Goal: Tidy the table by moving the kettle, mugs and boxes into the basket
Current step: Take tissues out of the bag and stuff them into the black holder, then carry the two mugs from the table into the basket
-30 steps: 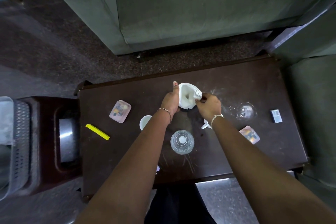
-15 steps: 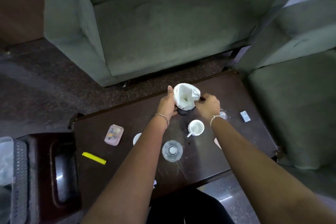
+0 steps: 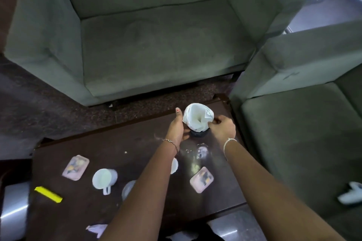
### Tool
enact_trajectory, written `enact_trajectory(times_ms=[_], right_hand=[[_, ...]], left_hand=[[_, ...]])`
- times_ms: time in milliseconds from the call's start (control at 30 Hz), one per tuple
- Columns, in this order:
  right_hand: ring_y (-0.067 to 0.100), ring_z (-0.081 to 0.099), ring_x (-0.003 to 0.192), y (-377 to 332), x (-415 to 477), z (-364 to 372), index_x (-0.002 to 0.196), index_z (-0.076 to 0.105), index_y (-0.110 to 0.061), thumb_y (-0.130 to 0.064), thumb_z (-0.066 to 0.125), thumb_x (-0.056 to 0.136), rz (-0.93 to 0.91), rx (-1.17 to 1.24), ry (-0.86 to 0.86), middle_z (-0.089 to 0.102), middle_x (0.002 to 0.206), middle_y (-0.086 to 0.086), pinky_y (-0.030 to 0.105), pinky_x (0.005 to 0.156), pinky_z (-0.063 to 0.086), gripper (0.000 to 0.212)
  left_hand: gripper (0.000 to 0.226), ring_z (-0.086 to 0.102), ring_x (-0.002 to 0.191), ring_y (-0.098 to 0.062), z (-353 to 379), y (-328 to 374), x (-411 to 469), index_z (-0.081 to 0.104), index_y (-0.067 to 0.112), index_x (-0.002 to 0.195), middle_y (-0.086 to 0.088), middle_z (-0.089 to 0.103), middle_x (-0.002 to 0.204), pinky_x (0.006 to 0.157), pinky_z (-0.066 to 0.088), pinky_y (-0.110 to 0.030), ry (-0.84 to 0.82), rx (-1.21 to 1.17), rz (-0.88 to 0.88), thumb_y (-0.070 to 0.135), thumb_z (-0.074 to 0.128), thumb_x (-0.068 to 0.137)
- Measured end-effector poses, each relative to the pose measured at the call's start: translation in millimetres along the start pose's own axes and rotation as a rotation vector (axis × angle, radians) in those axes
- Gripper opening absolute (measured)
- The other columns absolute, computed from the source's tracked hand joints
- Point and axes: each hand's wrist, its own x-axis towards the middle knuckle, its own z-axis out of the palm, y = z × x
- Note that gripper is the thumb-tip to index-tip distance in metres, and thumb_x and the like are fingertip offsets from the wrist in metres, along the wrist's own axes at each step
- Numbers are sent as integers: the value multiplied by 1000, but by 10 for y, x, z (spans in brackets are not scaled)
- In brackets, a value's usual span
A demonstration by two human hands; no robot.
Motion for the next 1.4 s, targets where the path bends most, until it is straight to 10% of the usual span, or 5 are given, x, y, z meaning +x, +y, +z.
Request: enact_trajectory(times_ms=[333, 467, 933, 1033, 1400], right_hand=[[34, 65, 94, 484, 1124, -35, 96, 72, -12, -16, 65, 78, -10, -68, -62, 73, 94, 13, 28, 70, 44, 19], [37, 64, 95, 573, 1354, 15, 98, 71, -8, -16, 64, 80, -17, -95, -91, 71, 96, 17, 32, 73, 46, 21], [25, 66, 97, 656, 1180, 12, 102, 67, -15, -22, 74, 74, 51, 3, -100, 73, 95, 5, 30, 82, 48, 30], [23, 66, 95, 676, 936, -14, 96, 59, -19, -25, 76, 73, 74, 37, -77, 70, 90, 1, 34, 85, 50, 29], [10, 60, 67, 694, -577, 400, 75, 55, -27, -32, 75, 78, -92, 86, -233, 60, 66, -14, 20, 62, 40, 21]], left_hand=[[67, 66, 85, -12, 810, -279, 884, 67, 22, 112, -3, 71, 101, 66, 50, -25, 35, -84, -75, 68, 22, 92], [72, 60, 115, -21, 931, -259, 1091, 59, 21, 129, -7, 64, 127, 95, 48, -36, 47, -11, -72, 68, 18, 92], [78, 45, 132, -23, 901, -213, 942, 39, 20, 144, -1, 45, 146, 114, 30, -47, 132, 34, -17, 71, 16, 90], [66, 52, 113, -20, 752, -229, 710, 49, 22, 130, 8, 53, 116, 104, 38, -40, 174, -32, 14, 67, 18, 93], [19, 64, 106, -26, -439, -914, -454, 64, 14, 89, -12, 70, 105, 98, 47, -38, 513, -110, 215, 28, 55, 96]])
